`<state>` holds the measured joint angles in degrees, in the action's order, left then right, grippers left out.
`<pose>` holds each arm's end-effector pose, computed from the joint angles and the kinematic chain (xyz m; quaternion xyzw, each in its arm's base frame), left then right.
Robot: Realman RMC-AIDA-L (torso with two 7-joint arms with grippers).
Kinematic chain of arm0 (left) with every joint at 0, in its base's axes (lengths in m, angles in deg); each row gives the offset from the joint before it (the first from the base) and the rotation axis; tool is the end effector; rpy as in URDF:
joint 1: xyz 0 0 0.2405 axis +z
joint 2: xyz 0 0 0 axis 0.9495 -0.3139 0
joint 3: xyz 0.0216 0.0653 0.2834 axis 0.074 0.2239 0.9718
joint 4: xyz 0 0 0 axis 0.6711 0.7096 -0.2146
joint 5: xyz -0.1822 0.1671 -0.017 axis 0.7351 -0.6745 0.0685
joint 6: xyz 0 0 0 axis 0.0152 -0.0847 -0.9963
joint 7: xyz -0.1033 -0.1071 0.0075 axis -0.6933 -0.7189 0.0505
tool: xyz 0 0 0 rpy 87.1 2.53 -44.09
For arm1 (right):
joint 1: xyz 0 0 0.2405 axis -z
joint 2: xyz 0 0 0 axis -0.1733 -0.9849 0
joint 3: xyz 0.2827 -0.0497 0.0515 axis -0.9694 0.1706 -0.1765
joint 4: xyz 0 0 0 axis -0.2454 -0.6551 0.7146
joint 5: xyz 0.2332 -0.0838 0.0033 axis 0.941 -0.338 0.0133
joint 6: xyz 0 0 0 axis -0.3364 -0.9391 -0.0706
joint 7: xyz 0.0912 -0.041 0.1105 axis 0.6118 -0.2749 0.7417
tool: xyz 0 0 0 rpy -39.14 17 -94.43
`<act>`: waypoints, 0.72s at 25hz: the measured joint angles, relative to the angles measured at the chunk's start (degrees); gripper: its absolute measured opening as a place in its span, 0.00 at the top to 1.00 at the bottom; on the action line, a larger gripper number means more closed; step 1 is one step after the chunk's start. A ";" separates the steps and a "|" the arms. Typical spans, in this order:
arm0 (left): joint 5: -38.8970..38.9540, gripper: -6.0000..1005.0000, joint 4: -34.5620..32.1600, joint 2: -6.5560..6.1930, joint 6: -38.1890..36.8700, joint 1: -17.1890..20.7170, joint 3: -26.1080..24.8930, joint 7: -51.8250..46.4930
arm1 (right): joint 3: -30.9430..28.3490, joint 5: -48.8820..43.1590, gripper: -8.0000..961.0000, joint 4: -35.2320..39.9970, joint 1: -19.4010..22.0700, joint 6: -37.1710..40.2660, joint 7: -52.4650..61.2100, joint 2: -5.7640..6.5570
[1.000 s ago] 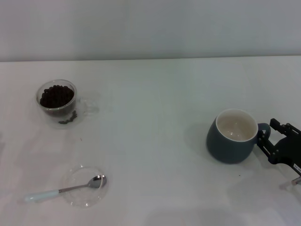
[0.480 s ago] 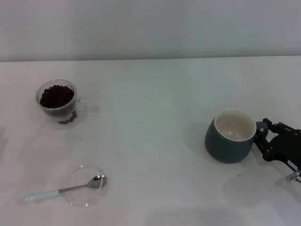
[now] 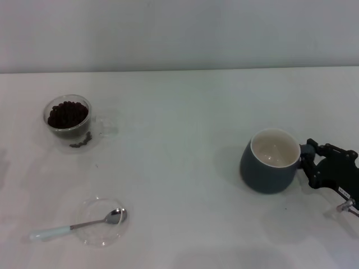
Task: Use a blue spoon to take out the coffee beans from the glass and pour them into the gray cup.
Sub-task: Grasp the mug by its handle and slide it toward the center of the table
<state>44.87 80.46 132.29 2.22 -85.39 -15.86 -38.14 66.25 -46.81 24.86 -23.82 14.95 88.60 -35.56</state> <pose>-0.4262 0.2829 0.0164 -0.5975 -0.3085 -0.4887 0.5559 0.4348 0.2916 -0.0684 -0.8075 0.2409 0.2124 0.4948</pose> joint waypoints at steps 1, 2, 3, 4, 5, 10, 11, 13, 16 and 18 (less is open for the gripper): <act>0.17 0.36 0.00 0.00 0.00 0.00 0.00 0.00 | 0.09 0.00 0.65 0.00 -0.12 0.01 -0.04 0.00; 0.27 0.36 0.01 0.00 0.01 -0.01 0.00 0.01 | 0.21 -0.01 0.67 0.01 -0.20 0.03 -0.04 0.00; 0.39 0.36 0.03 0.00 0.01 -0.01 0.00 0.01 | 0.37 -0.01 0.69 0.13 -0.27 0.03 -0.05 0.00; 0.50 0.36 0.09 0.00 0.01 -0.02 0.00 0.03 | 0.55 -0.03 0.71 0.28 -0.34 0.04 -0.05 0.00; 0.56 0.36 0.17 0.00 0.01 -0.02 0.00 0.07 | 0.65 -0.03 0.73 0.43 -0.43 -0.01 -0.05 0.00; 0.67 0.36 0.42 0.00 0.01 -0.03 0.00 0.72 | 1.13 -0.05 0.83 1.03 -0.68 -0.09 -0.05 -0.01; 0.67 0.36 0.41 0.00 0.01 -0.02 0.00 0.81 | 1.33 -0.05 0.83 1.15 -0.75 -0.09 -0.05 0.00; 0.68 0.36 0.38 0.00 0.03 -0.03 0.00 0.87 | 1.69 -0.06 0.83 1.25 -0.84 -0.09 -0.05 0.00; 0.70 0.36 0.26 0.00 0.08 -0.08 0.00 0.88 | 2.48 -0.05 0.83 1.38 -0.87 0.00 0.09 0.00; 0.71 0.36 0.24 -0.01 0.09 -0.09 0.00 0.89 | 2.98 -0.04 0.83 1.74 -0.87 0.07 0.24 -0.01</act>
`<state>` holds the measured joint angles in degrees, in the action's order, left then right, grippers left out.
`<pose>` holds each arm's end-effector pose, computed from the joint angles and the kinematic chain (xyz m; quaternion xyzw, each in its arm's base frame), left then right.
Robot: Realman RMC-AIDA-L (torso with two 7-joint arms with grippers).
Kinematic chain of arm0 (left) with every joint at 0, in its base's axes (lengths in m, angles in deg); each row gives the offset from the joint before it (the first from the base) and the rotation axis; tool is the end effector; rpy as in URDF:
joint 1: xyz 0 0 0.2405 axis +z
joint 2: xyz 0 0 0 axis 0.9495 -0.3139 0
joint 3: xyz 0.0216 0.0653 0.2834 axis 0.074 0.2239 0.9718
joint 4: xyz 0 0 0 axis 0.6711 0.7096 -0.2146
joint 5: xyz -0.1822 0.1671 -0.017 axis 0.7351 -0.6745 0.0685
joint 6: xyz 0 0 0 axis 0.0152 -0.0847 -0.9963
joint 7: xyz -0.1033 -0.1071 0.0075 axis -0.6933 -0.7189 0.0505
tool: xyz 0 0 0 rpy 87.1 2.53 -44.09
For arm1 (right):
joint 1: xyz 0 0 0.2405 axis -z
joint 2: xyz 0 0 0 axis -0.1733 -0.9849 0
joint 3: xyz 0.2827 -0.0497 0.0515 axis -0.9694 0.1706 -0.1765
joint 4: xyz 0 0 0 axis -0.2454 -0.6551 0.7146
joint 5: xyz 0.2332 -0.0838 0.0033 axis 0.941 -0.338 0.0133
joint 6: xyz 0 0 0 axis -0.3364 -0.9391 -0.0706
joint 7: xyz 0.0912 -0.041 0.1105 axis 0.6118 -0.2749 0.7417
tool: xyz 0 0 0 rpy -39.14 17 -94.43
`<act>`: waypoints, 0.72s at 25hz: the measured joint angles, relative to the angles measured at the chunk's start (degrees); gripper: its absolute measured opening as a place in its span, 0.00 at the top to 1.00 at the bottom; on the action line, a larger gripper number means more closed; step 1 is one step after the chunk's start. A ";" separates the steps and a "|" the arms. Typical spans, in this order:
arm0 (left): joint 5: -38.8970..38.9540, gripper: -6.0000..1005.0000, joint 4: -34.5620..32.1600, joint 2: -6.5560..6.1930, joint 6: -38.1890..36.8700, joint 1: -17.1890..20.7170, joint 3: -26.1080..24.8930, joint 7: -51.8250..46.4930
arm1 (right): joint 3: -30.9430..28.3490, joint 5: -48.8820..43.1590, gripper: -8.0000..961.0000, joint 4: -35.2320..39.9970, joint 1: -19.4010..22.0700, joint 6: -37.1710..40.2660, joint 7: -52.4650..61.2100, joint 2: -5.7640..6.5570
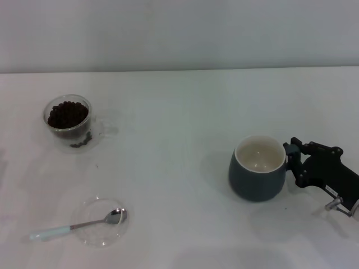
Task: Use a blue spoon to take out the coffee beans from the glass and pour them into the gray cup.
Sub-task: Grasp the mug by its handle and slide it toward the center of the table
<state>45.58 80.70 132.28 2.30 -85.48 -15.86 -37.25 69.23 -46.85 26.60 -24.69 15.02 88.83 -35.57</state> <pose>-0.4272 0.2830 0.0172 -0.5950 -0.3058 -0.4853 0.5630 0.4185 0.2991 -0.0776 -0.8230 0.2215 0.2260 0.4717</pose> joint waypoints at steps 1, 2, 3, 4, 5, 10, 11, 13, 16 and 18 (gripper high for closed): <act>0.01 0.36 0.00 -0.02 0.00 0.00 0.00 0.00 | 0.49 0.07 0.83 0.38 0.00 0.01 0.04 -0.03; 0.01 0.36 0.02 -0.04 0.00 -0.01 0.00 0.01 | 1.10 0.15 0.83 0.83 0.01 0.01 0.07 -0.08; 0.01 0.36 0.03 -0.06 0.00 -0.01 0.00 0.01 | 1.99 0.27 0.83 1.53 0.01 -0.04 0.13 -0.14; 0.01 0.36 0.03 -0.06 0.00 -0.02 0.00 0.01 | 2.48 0.36 0.82 2.00 0.02 -0.10 0.17 -0.18; 0.01 0.36 0.02 -0.03 0.00 -0.02 0.00 0.01 | 3.12 0.41 0.82 2.52 0.02 -0.13 0.21 -0.24; 0.01 0.36 0.08 0.03 0.00 0.00 0.00 0.01 | 6.04 0.51 0.82 5.16 -0.06 -0.74 1.47 -0.38; 0.01 0.36 0.09 0.03 0.00 0.04 0.00 0.01 | 6.47 0.51 0.82 5.48 -0.07 -0.79 1.57 -0.41; 0.01 0.36 0.12 0.03 0.00 0.12 0.00 0.01 | 7.64 0.58 0.82 6.26 -0.15 -0.92 1.69 -0.46; 0.00 0.36 0.18 0.03 0.00 0.15 0.00 0.01 | 10.19 0.69 0.82 8.02 -0.27 -2.19 1.77 -0.58; 0.00 0.36 0.21 0.09 0.00 0.15 0.00 0.07 | 10.87 0.70 0.82 8.43 -0.34 -2.61 1.77 -0.61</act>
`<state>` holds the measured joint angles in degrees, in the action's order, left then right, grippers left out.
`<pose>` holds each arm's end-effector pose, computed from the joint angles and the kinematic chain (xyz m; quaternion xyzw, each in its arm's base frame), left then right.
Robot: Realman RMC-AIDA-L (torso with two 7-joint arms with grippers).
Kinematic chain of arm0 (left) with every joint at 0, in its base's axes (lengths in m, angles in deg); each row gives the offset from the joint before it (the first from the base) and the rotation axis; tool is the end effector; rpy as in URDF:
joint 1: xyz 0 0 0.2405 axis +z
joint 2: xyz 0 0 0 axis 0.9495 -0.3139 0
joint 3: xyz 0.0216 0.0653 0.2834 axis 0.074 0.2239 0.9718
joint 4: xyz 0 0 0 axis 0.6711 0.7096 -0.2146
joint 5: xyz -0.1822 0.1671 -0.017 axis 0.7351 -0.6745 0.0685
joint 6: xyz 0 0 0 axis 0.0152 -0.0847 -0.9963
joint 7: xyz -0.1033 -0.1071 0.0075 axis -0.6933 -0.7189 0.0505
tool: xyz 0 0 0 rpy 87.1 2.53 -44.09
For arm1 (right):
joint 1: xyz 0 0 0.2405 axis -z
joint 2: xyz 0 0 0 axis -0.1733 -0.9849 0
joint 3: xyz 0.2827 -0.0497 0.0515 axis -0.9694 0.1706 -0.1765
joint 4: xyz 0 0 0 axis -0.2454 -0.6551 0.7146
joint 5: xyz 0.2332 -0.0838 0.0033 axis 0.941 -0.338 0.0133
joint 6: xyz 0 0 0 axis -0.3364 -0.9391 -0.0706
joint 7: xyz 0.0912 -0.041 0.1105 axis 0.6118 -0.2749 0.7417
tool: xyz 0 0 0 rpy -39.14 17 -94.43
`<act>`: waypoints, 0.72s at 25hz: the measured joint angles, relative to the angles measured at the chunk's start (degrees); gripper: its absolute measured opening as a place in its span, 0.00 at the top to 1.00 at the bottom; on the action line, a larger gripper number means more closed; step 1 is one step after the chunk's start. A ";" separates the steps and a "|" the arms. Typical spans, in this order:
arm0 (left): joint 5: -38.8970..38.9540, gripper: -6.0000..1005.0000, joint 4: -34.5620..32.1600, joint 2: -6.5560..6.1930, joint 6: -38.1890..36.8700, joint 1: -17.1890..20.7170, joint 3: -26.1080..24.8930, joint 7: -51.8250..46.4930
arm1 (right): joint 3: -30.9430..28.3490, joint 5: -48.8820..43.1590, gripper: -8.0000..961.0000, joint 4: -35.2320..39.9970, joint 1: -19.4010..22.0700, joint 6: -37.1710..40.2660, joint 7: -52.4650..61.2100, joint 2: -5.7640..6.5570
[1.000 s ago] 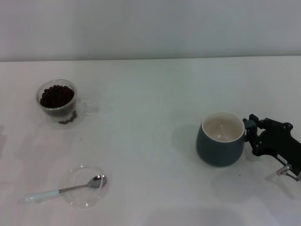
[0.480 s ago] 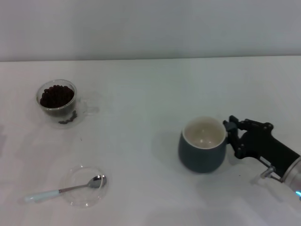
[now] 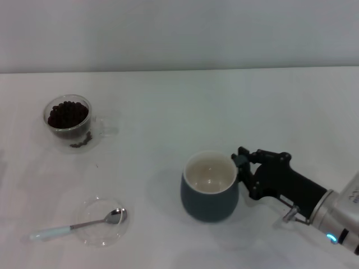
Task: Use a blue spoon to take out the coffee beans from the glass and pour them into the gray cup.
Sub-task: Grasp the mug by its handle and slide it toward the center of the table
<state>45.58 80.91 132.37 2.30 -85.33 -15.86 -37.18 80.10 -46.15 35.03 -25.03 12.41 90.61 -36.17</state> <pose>-0.4279 0.2812 0.0157 -0.5942 -0.3085 -0.4842 0.5633 0.3650 0.3007 -0.1204 -0.8617 0.1920 0.2670 0.3865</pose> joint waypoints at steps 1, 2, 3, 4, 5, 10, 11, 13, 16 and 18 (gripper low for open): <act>-0.02 0.36 0.02 0.01 0.00 0.00 0.00 0.09 | 0.52 0.00 0.82 0.27 -0.08 -0.29 -0.03 0.00; -0.04 0.36 0.04 0.01 0.00 -0.01 0.01 0.25 | 1.08 0.02 0.82 0.51 -0.17 -0.53 -0.09 0.00; -0.07 0.36 0.06 0.01 0.00 -0.04 0.04 0.39 | 2.09 0.01 0.82 0.89 -0.29 -0.63 -0.28 0.00; -0.11 0.36 0.08 0.01 0.00 -0.09 0.09 0.51 | 2.09 0.01 0.82 0.89 -0.29 -0.63 -0.28 0.00; -0.13 0.36 0.08 0.01 0.00 -0.12 0.13 0.53 | 2.46 -0.05 0.82 1.04 -0.32 -0.63 -0.34 -0.01; -0.28 0.36 0.08 0.08 -0.19 -0.23 0.19 0.56 | 4.27 -0.45 0.81 1.65 -0.52 -0.63 -1.51 -0.01; -0.33 0.36 0.08 0.09 -0.27 -0.23 0.20 0.56 | 4.56 -0.46 0.81 1.76 -0.57 -0.63 -1.83 -0.01; -0.37 0.36 0.05 0.10 -0.41 -0.11 0.19 0.56 | 5.03 -0.49 0.81 1.97 -0.69 -0.63 -2.34 0.00; -0.37 0.36 -0.05 0.10 -0.52 0.18 0.16 0.56 | 5.74 -0.57 0.81 2.09 -1.13 -0.72 -3.14 0.02; -0.37 0.36 -0.07 0.10 -0.54 0.22 0.12 0.56 | 5.84 -0.58 0.81 2.09 -1.35 -1.19 -3.41 0.06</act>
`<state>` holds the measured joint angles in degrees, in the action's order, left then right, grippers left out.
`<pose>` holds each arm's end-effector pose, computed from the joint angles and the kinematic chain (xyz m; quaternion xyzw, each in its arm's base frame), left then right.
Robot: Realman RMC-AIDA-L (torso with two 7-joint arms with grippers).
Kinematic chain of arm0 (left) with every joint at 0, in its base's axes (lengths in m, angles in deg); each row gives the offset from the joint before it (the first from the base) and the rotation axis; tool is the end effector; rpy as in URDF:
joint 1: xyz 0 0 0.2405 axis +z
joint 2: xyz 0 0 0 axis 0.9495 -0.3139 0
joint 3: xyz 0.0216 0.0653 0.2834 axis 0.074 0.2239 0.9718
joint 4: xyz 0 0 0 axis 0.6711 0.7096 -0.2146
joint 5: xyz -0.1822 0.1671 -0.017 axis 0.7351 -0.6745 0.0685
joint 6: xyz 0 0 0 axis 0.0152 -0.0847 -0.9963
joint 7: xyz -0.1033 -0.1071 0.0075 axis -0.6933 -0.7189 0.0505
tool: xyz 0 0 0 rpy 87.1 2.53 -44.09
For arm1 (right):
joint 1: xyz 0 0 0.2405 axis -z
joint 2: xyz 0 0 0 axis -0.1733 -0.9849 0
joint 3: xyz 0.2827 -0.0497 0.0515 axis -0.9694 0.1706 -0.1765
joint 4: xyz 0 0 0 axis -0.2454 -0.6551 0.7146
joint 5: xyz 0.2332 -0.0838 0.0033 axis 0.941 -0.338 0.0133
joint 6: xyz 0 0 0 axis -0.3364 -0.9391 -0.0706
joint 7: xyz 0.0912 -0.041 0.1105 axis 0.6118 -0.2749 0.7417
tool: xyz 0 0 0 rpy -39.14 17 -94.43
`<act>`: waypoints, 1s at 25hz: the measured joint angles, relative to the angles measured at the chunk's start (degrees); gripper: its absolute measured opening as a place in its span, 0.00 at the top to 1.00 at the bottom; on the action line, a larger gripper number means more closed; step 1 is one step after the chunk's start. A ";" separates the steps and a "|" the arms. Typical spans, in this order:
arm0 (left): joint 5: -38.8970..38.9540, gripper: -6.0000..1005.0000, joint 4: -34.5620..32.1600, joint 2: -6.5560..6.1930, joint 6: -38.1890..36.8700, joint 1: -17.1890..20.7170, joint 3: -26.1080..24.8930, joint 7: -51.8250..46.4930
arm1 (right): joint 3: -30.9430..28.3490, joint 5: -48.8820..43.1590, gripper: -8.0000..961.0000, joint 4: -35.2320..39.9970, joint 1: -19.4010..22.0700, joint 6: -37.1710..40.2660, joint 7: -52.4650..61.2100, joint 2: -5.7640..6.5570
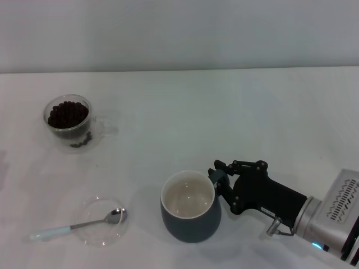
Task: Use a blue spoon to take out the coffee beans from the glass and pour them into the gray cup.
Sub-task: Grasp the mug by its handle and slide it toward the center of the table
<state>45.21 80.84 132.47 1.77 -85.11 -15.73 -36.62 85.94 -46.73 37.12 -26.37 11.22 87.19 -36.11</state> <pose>-0.4267 0.2793 0.0144 -0.5984 -0.3033 -0.4831 0.5627 0.3448 0.2956 -0.1409 -0.8930 0.1372 0.2556 0.3441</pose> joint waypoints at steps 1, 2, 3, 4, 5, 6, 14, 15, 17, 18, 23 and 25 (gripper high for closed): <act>0.00 0.36 -0.02 0.00 0.00 0.01 -0.02 0.00 | 0.02 -0.01 0.81 0.00 -0.05 -0.34 -0.08 0.01; 0.00 0.36 -0.05 -0.01 0.00 0.01 -0.03 0.00 | 0.04 -0.02 0.81 -0.04 -0.28 -1.07 -0.11 0.01; 0.00 0.36 -0.11 -0.02 0.00 0.02 -0.03 0.00 | 0.04 -0.02 0.81 -0.04 -0.28 -1.07 -0.11 0.01; 0.01 0.36 -0.18 -0.04 -0.01 0.02 -0.04 0.00 | 0.04 -0.02 0.81 -0.14 -0.43 -1.37 -0.11 0.02; 0.01 0.36 -0.22 -0.05 0.00 0.03 -0.04 0.00 | 0.04 -0.02 0.81 -0.23 -0.57 -1.61 -0.11 0.04; 0.01 0.36 -0.23 -0.05 0.00 0.03 -0.04 0.00 | 0.04 -0.03 0.81 -0.33 -0.69 -1.80 -0.12 0.07; 0.38 0.36 -0.30 -0.09 0.10 0.21 -0.12 0.00 | -0.29 -0.04 0.79 -0.48 -0.91 -2.20 -1.65 0.20; 0.38 0.36 -0.30 -0.09 0.14 0.23 -0.12 0.00 | -0.33 -0.04 0.78 -0.51 -0.92 -2.20 -1.67 0.22; 0.38 0.36 -0.30 -0.09 0.20 0.28 -0.13 0.00 | -0.52 0.16 0.77 -0.58 -0.96 -2.22 -1.69 0.27; 0.38 0.36 -0.30 -0.09 0.21 0.33 -0.13 0.01 | -0.73 0.30 0.76 -0.62 -0.96 -2.23 -1.70 0.27; 0.38 0.36 -0.29 -0.09 0.20 0.47 -0.13 0.06 | -1.30 0.47 0.63 -0.67 -0.96 -2.24 -1.72 0.29; 0.38 0.36 -0.29 -0.09 0.20 0.48 -0.13 0.07 | -1.33 0.47 0.55 -0.68 -1.03 -2.24 -1.72 0.31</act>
<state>45.59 80.54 132.38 1.97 -84.63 -15.86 -36.55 84.61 -46.26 36.45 -27.41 8.98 85.48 -35.80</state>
